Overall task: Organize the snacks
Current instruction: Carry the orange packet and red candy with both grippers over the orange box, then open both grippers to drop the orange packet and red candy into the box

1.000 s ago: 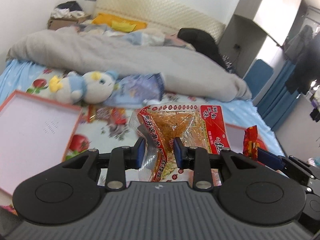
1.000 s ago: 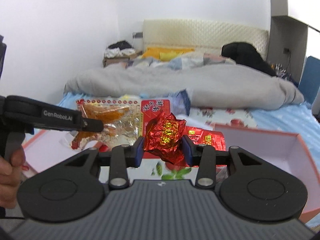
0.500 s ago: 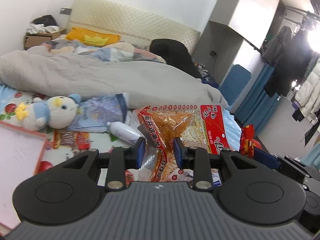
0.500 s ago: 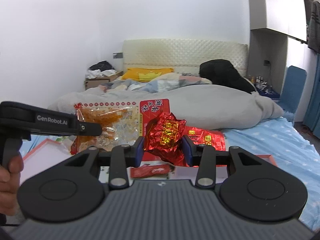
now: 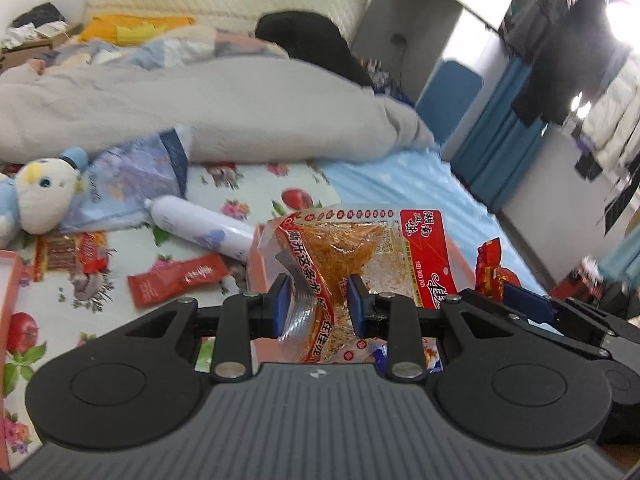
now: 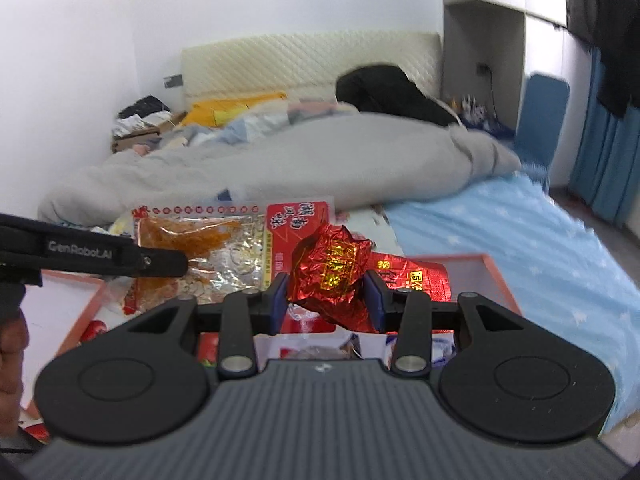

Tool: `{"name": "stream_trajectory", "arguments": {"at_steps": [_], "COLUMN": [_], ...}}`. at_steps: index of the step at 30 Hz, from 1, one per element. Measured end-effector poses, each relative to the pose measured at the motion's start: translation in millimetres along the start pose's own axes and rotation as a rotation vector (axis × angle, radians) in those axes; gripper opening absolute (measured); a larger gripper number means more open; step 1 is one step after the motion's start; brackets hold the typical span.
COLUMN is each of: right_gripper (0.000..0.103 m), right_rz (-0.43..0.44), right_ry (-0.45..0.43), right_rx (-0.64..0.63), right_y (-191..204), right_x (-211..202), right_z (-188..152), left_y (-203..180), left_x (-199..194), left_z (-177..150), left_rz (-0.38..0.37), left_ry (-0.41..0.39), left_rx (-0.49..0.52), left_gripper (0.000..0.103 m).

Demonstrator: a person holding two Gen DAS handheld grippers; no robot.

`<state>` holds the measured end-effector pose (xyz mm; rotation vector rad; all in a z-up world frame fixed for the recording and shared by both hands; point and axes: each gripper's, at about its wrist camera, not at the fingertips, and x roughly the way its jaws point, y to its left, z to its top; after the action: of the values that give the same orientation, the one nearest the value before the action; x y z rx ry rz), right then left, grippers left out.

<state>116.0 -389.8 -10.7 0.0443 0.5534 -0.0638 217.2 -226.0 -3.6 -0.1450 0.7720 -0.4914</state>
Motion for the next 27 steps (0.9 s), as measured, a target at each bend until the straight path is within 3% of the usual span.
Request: {"name": "stream_trajectory", "arguments": {"at_steps": [12,22,23,27], "right_gripper": [0.043,0.044,0.046,0.053], "right_rz": [-0.026,0.006,0.007,-0.004], "right_ry": [0.168,0.227,0.228,0.211], "right_rx": [0.095,0.121,0.123,0.16], "right_y": [-47.6,-57.2,-58.1,-62.9], "right_x": [60.5,77.0,76.2,67.4], "right_z": [-42.1,-57.5,-56.7,-52.5], "left_y": [-13.9,-14.6,-15.6,-15.8], "left_x": [98.3,114.6,113.4,103.3], "left_z": [-14.6,-23.2,-22.9,-18.2], "left_rz": [0.031,0.05,0.051,0.06], "left_ry": [0.197,0.242,0.245,0.226], "left_rx": [0.06,0.07,0.073,0.06], "left_gripper": [0.035,0.035,0.036,0.056]}}
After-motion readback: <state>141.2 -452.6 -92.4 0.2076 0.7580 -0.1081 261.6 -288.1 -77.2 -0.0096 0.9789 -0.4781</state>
